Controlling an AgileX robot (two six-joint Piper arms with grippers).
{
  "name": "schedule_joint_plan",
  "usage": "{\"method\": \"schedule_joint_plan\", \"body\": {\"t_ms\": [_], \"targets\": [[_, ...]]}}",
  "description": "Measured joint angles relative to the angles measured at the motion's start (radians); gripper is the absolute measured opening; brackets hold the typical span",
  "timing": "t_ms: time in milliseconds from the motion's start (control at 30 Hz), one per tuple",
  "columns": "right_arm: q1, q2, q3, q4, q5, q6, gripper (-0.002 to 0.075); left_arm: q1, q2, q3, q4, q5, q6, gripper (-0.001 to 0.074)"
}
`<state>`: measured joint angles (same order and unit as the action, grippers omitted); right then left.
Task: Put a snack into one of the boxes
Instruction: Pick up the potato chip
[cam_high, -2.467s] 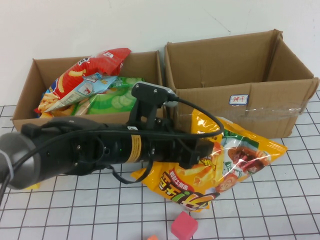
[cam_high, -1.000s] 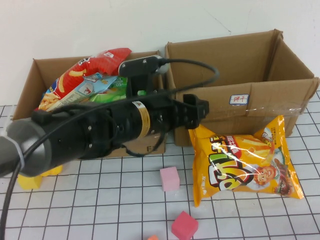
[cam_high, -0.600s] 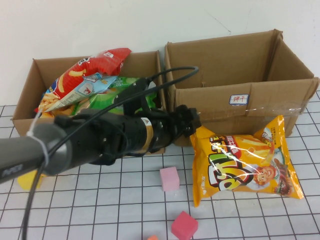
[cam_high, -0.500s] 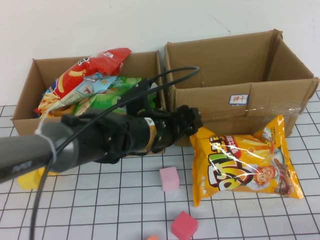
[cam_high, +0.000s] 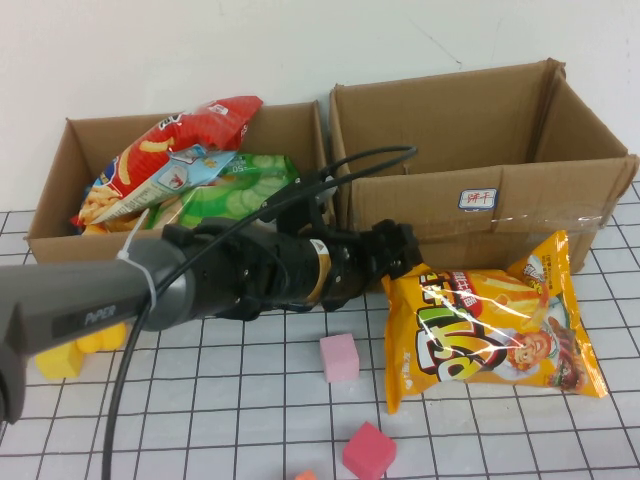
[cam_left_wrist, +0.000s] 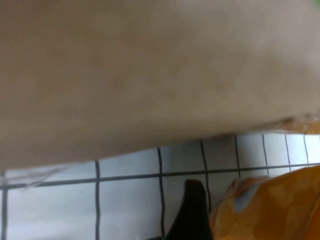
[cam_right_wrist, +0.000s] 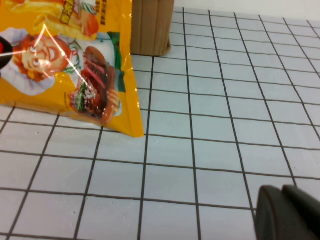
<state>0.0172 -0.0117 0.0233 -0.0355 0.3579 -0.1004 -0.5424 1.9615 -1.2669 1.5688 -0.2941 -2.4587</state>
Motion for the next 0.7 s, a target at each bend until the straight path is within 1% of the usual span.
{"method": "schedule_joint_plan", "body": {"t_ms": [167, 233, 300, 367, 533, 600, 700], "targets": [[0.000, 0.000, 0.000, 0.000, 0.000, 0.000, -0.0001, 0.000, 0.010, -0.008, 0.002, -0.023, 0.049, 0.0531], [0.000, 0.000, 0.000, 0.000, 0.000, 0.000, -0.0001, 0.000, 0.014, -0.008, 0.002, -0.028, 0.070, 0.0503], [0.000, 0.000, 0.000, 0.000, 0.000, 0.000, -0.0001, 0.000, 0.015, -0.008, 0.002, -0.033, 0.077, 0.0444], [0.000, 0.000, 0.000, 0.000, 0.000, 0.000, -0.0001, 0.000, 0.015, -0.008, 0.002, -0.042, 0.079, 0.0365], [0.000, 0.000, 0.000, 0.000, 0.000, 0.000, -0.0001, 0.000, 0.017, -0.010, 0.002, -0.050, 0.081, 0.0095], [0.000, 0.000, 0.000, 0.000, 0.000, 0.000, -0.0001, 0.000, 0.017, -0.010, 0.002, -0.059, 0.083, 0.0042], [0.000, 0.000, 0.000, 0.000, 0.000, 0.000, -0.0001, 0.000, 0.015, -0.010, 0.002, -0.079, 0.083, 0.0015]]}}
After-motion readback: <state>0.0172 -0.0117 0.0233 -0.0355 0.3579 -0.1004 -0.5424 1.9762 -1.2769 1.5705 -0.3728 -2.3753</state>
